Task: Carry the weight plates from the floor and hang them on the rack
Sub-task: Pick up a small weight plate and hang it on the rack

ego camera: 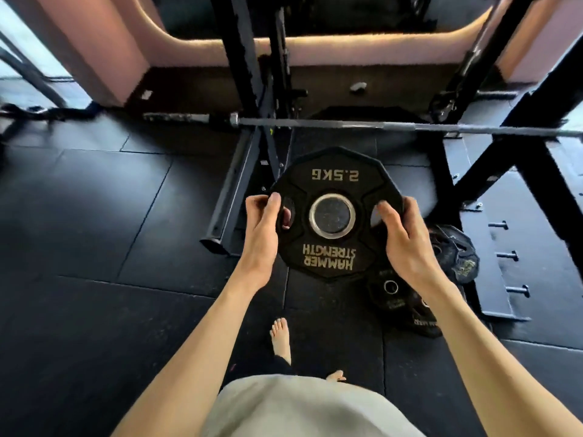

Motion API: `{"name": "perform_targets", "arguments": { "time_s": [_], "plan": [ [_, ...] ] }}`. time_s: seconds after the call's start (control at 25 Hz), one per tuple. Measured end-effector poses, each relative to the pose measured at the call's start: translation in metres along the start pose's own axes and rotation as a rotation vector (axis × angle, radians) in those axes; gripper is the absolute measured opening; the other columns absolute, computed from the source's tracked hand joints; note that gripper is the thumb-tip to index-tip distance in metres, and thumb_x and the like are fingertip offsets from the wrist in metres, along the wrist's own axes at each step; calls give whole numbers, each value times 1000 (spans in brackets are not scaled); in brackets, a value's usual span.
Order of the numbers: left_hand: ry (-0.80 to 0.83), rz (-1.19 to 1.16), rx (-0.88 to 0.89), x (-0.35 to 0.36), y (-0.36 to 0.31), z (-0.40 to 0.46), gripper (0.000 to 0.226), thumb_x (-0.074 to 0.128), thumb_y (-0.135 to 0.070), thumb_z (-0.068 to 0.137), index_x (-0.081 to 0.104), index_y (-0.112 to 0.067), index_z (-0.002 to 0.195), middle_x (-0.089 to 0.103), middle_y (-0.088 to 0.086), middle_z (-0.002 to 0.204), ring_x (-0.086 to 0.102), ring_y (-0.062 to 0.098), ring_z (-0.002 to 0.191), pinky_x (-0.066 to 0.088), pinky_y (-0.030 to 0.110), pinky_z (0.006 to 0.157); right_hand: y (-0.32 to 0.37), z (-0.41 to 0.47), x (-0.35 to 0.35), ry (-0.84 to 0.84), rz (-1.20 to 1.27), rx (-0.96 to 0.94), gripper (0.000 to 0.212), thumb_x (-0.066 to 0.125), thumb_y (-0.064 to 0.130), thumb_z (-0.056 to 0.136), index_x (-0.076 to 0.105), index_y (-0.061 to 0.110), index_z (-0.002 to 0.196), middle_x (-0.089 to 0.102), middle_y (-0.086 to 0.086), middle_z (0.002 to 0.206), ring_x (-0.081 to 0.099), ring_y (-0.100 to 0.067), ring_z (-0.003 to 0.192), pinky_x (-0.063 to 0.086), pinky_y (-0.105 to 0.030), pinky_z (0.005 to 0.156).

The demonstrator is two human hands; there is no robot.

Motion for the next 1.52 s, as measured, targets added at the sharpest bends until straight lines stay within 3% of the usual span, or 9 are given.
{"name": "perform_targets", "arguments": {
  "time_s": [0.08, 0.24, 0.4, 0.56, 0.76, 0.84, 0.96, 1.2, 1.52],
  "plan": [
    [-73, -41, 33, -40, -20, -22, 18, 47, -41, 100, 47, -24, 95, 57, 1, 87, 53, 14, 82, 46, 39, 86, 31, -13, 32, 59, 43, -49, 16, 48, 36, 101, 49, 24, 91, 58, 8, 78, 54, 4, 66, 46, -24, 65],
    [-269, -77, 140, -139, -54, -67, 29, 48, -46, 98, 47, -18, 102, 58, 1, 88, 55, 17, 85, 47, 37, 85, 93, -45, 118, 190, 91, -161, 25, 44, 36, 102, 50, 17, 87, 56, 8, 70, 52, 3, 60, 43, -15, 59],
    [-422, -46, 183, -245, -76, -107, 30, 50, -55, 87, 47, -26, 93, 58, 2, 88, 54, 16, 85, 46, 40, 87, 130, -81, 219, 343, 108, -192, 36, 44, 40, 102, 51, 8, 88, 56, 1, 72, 53, -5, 64, 45, -27, 63],
    [-514, -56, 189, -367, -89, -139, 33, 51, -58, 85, 45, -27, 94, 58, 3, 89, 54, 20, 89, 48, 45, 91, 160, -130, 333, 414, 99, -213, 44, 42, 41, 102, 50, 0, 91, 56, 0, 71, 53, -4, 62, 44, -26, 66],
    [-588, -71, 247, -486, -113, -149, 33, 51, -55, 89, 43, -23, 95, 58, -5, 79, 54, 12, 79, 46, 41, 90, 198, -164, 451, 463, 96, -235, 45, 42, 42, 102, 53, -1, 92, 57, 0, 71, 53, -4, 62, 44, -25, 65],
    [-621, -74, 247, -548, -117, -133, 33, 50, -54, 89, 43, -23, 96, 59, -5, 78, 54, 12, 79, 46, 41, 89, 210, -163, 516, 477, 56, -233, 43, 42, 43, 102, 54, 2, 91, 58, 1, 71, 54, -3, 62, 44, -26, 65],
    [-614, -78, 227, -570, -117, -118, 36, 52, -57, 90, 43, -22, 97, 59, -2, 80, 53, 16, 81, 46, 42, 89, 217, -156, 544, 491, 66, -235, 40, 41, 42, 102, 54, 6, 89, 59, 2, 70, 54, 1, 60, 44, -21, 62],
    [-661, -110, 180, -690, -140, -10, 43, 53, -60, 86, 44, -21, 102, 61, -4, 81, 54, 18, 86, 42, 57, 101, 251, -80, 697, 537, 76, -250, 40, 41, 42, 101, 54, 6, 90, 59, 0, 72, 53, 3, 57, 44, -18, 59],
    [-669, -131, 187, -809, -192, 158, 44, 51, -54, 84, 45, -16, 106, 60, -2, 81, 54, 16, 83, 44, 52, 101, 309, 45, 863, 533, 49, -244, 37, 41, 41, 101, 55, 9, 88, 59, 1, 72, 53, 5, 57, 42, -10, 56]
  ]
}}
Point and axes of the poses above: each hand's wrist, its own z-axis towards the middle knuckle, its own x-axis out of the palm, y = z × x, the point moved 7 cm from there along z, towards the middle knuckle
